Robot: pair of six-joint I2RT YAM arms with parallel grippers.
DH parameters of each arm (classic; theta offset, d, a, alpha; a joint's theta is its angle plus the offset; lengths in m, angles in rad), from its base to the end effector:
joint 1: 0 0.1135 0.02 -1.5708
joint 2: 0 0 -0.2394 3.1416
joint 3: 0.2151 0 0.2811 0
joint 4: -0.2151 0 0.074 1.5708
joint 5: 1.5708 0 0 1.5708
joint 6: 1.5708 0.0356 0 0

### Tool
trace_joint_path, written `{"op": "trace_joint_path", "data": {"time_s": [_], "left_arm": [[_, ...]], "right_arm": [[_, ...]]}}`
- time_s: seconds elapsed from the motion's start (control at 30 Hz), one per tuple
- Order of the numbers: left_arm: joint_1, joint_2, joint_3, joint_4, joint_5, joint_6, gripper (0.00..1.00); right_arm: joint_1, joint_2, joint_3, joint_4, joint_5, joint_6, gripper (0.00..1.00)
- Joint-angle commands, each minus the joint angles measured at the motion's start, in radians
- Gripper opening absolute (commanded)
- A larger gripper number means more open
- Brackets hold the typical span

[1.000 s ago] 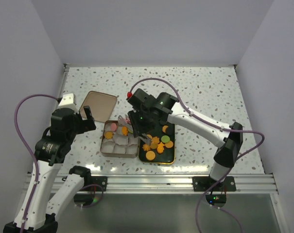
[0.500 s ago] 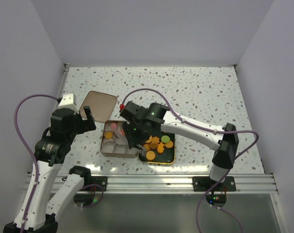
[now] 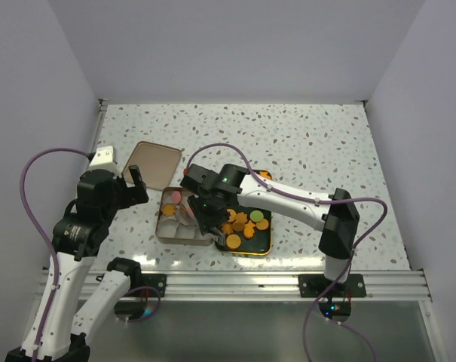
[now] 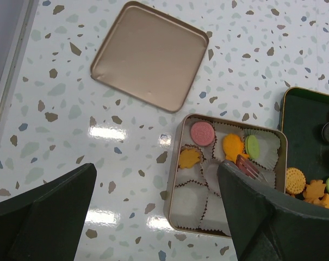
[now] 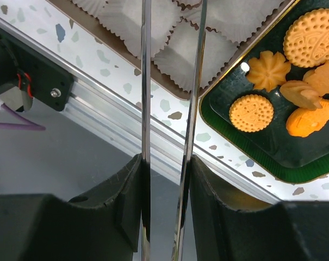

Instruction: Pack the cookies

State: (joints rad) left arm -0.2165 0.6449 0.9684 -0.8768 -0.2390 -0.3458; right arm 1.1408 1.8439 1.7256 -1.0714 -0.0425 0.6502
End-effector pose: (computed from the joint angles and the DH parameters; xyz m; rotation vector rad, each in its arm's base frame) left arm 0.1604 -0.0266 0.3445 -0.2764 2.0895 -0.0828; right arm 0.1675 0.3689 0.2695 -0.7154 2.8087 0.4749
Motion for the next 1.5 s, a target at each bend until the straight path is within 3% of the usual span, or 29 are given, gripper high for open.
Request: {"op": "trace_joint_path", "data": {"time_s": [0.0, 0.17, 0.3, 0.4, 0.9, 1.47], "left_arm": [[-0.004, -0.007, 0.0, 0.048, 0.004, 0.03, 1.0], [-0.004, -0.005, 0.0, 0.048, 0.006, 0.03, 1.0], [-0.004, -0.002, 0.0, 0.048, 0.006, 0.03, 1.0], [-0.006, -0.001, 0.0, 0.048, 0.006, 0.028, 1.0], [-0.004, 0.002, 0.0, 0.048, 0.003, 0.03, 1.0], [-0.006, 0.001, -0.002, 0.05, 0.009, 0.033, 1.0]], "right_arm": [[0.002, 0.006, 0.008, 0.004, 0.02, -0.014, 0.36], [0.002, 0.008, 0.005, 0.004, 0.02, -0.015, 0.4], [0.002, 0.008, 0.015, -0.007, 0.026, -0.02, 0.51], [0.004, 0.009, 0.031, -0.022, 0.036, -0.023, 0.54], [-0.021, -0.037, 0.215, -0.137, 0.124, -0.046, 0.54], [-0.322, -0.288, -0.069, -0.199, 0.236, -0.087, 0.54]]}}
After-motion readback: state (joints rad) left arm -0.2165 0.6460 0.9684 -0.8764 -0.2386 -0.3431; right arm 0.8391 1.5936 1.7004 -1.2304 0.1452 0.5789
